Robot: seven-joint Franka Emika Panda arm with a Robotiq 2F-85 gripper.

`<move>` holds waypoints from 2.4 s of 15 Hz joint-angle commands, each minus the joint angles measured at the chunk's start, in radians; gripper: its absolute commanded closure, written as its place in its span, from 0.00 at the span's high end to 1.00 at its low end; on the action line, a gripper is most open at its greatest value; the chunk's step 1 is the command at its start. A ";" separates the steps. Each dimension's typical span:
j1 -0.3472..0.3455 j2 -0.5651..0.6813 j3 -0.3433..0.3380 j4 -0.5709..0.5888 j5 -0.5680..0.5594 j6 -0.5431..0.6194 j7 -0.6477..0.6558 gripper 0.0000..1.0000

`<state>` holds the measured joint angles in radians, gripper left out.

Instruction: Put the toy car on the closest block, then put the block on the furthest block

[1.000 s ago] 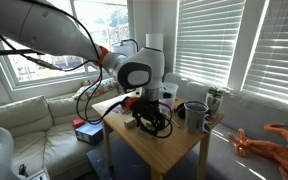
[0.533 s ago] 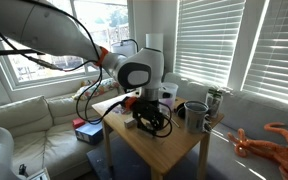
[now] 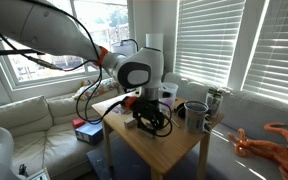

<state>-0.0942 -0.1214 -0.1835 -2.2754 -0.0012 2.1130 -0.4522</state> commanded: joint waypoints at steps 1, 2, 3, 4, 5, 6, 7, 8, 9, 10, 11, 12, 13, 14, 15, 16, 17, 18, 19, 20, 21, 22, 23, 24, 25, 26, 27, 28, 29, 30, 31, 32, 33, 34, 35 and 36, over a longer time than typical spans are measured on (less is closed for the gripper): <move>-0.015 -0.036 0.003 -0.005 -0.007 0.009 0.007 0.60; -0.016 -0.040 0.001 -0.002 -0.003 0.011 0.002 0.60; -0.018 -0.044 -0.002 0.002 0.002 0.019 -0.007 0.60; -0.018 -0.046 -0.004 0.006 0.006 0.027 -0.019 0.60; -0.016 -0.046 -0.008 0.015 0.014 0.031 -0.036 0.60; -0.013 -0.043 -0.009 0.023 0.016 0.038 -0.049 0.60; -0.011 -0.034 -0.010 0.037 0.021 0.043 -0.059 0.60; -0.008 -0.028 -0.010 0.047 0.028 0.047 -0.070 0.60; -0.005 -0.020 -0.009 0.059 0.035 0.049 -0.081 0.60; -0.003 -0.011 -0.008 0.072 0.039 0.050 -0.091 0.60; 0.000 -0.005 -0.007 0.084 0.045 0.048 -0.101 0.60; 0.004 0.003 -0.005 0.096 0.055 0.045 -0.115 0.60; 0.006 0.013 -0.001 0.104 0.056 0.044 -0.117 0.60; 0.009 0.025 0.004 0.114 0.057 0.040 -0.121 0.60; 0.011 0.033 0.007 0.121 0.060 0.039 -0.126 0.60; 0.012 0.044 0.011 0.127 0.056 0.038 -0.122 0.60; 0.013 0.053 0.014 0.131 0.057 0.039 -0.125 0.60; 0.013 0.062 0.018 0.135 0.054 0.042 -0.125 0.60; 0.013 0.071 0.022 0.138 0.056 0.047 -0.132 0.60; 0.012 0.080 0.025 0.142 0.058 0.045 -0.136 0.60; 0.010 0.088 0.027 0.145 0.061 0.045 -0.144 0.60; 0.008 0.096 0.030 0.149 0.060 0.046 -0.145 0.60; 0.007 0.100 0.031 0.151 0.062 0.044 -0.149 0.60; 0.006 0.105 0.033 0.153 0.063 0.045 -0.151 0.60; 0.005 0.109 0.034 0.155 0.063 0.045 -0.153 0.60; 0.004 0.113 0.036 0.158 0.065 0.045 -0.155 0.60; 0.003 0.116 0.037 0.159 0.066 0.047 -0.156 0.60; 0.003 0.117 0.038 0.160 0.067 0.047 -0.158 0.60; 0.003 0.118 0.038 0.162 0.069 0.046 -0.161 0.60; 0.002 0.119 0.039 0.163 0.068 0.045 -0.160 0.60; 0.002 0.121 0.039 0.164 0.068 0.043 -0.157 0.60; 0.002 0.123 0.039 0.165 0.067 0.042 -0.154 0.60; 0.002 0.124 0.039 0.166 0.068 0.039 -0.149 0.60; 0.001 0.125 0.039 0.165 0.069 0.038 -0.147 0.60; 0.001 0.125 0.039 0.165 0.070 0.038 -0.147 0.60; 0.000 0.124 0.038 0.163 0.071 0.038 -0.145 0.60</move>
<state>-0.0803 -0.0143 -0.1564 -2.1308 0.0387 2.1598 -0.5807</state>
